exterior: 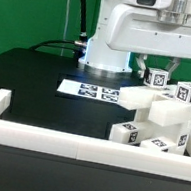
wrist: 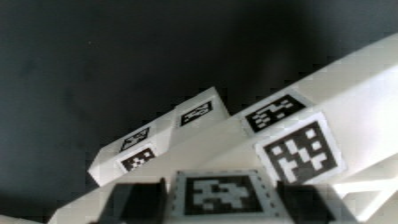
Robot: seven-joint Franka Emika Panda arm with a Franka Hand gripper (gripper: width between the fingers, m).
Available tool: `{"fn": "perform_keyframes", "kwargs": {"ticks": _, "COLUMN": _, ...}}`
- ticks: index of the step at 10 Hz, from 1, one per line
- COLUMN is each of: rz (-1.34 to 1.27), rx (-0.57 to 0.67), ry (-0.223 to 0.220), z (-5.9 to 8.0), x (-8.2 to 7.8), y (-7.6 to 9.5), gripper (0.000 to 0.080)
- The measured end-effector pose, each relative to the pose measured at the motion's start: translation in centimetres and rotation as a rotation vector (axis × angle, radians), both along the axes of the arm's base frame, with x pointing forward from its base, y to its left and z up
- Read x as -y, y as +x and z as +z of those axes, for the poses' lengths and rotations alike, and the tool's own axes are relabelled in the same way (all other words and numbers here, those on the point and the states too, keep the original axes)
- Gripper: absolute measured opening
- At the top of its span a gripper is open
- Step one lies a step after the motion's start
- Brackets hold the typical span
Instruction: Assemble chair
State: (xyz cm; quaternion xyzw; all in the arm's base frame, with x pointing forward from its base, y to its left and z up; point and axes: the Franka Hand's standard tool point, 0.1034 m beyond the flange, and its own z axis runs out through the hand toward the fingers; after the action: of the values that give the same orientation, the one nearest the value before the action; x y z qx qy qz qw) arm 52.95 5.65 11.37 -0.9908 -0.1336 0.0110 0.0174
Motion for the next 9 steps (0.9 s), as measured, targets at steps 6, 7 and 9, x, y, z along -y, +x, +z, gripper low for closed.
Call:
{"fn": "perform_keyframes", "kwargs": {"ticks": 6, "rz": -0.001, "rx": 0.000, "ry": 0.000, "z": 0.00, "x": 0.00, "y": 0.00, "gripper": 0.0290}}
{"fn": "perform_keyframes", "kwargs": {"ticks": 7, "rz": -0.002, "rx": 0.000, "ry": 0.000, "z": 0.00, "x": 0.00, "y": 0.00, "gripper": 0.0290}}
{"fn": "perform_keyframes", "kwargs": {"ticks": 9, "rz": -0.039, "rx": -0.001, "ry": -0.001, "z": 0.00, "x": -0.02, "y": 0.00, "gripper": 0.0290}}
